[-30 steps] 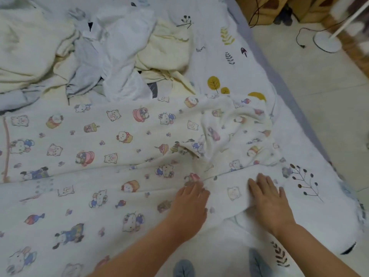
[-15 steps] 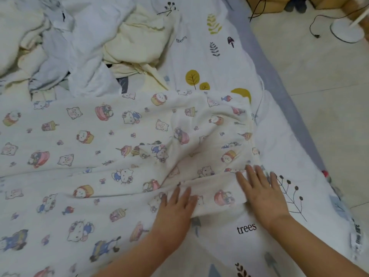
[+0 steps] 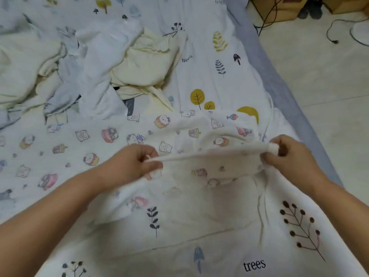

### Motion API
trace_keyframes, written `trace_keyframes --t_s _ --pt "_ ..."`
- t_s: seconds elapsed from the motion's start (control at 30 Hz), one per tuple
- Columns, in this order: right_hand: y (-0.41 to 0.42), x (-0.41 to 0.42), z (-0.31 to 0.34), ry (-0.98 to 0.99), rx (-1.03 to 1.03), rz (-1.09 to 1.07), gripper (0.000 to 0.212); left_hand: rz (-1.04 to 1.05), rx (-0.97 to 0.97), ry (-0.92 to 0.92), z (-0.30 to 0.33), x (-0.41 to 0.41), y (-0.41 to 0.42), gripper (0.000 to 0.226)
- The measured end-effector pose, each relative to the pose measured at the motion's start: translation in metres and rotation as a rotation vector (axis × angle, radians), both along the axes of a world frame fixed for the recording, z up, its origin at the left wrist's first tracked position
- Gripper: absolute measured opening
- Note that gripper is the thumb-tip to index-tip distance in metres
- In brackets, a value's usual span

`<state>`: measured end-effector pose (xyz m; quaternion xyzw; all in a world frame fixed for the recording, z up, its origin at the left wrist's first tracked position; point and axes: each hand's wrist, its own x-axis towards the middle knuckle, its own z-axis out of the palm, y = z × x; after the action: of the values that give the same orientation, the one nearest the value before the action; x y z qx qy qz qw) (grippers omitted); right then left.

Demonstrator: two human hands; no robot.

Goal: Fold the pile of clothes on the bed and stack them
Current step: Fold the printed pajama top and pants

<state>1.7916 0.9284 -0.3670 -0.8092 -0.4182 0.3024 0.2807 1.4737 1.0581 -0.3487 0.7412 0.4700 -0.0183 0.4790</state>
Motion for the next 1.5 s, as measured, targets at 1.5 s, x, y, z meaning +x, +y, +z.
trace_keyframes --t_s 1.5 --pt "0.036 0.072 -0.058 -0.536 -0.282 -0.474 0.053 -0.238 0.739 0.535 -0.073 0.086 0.081 0.042"
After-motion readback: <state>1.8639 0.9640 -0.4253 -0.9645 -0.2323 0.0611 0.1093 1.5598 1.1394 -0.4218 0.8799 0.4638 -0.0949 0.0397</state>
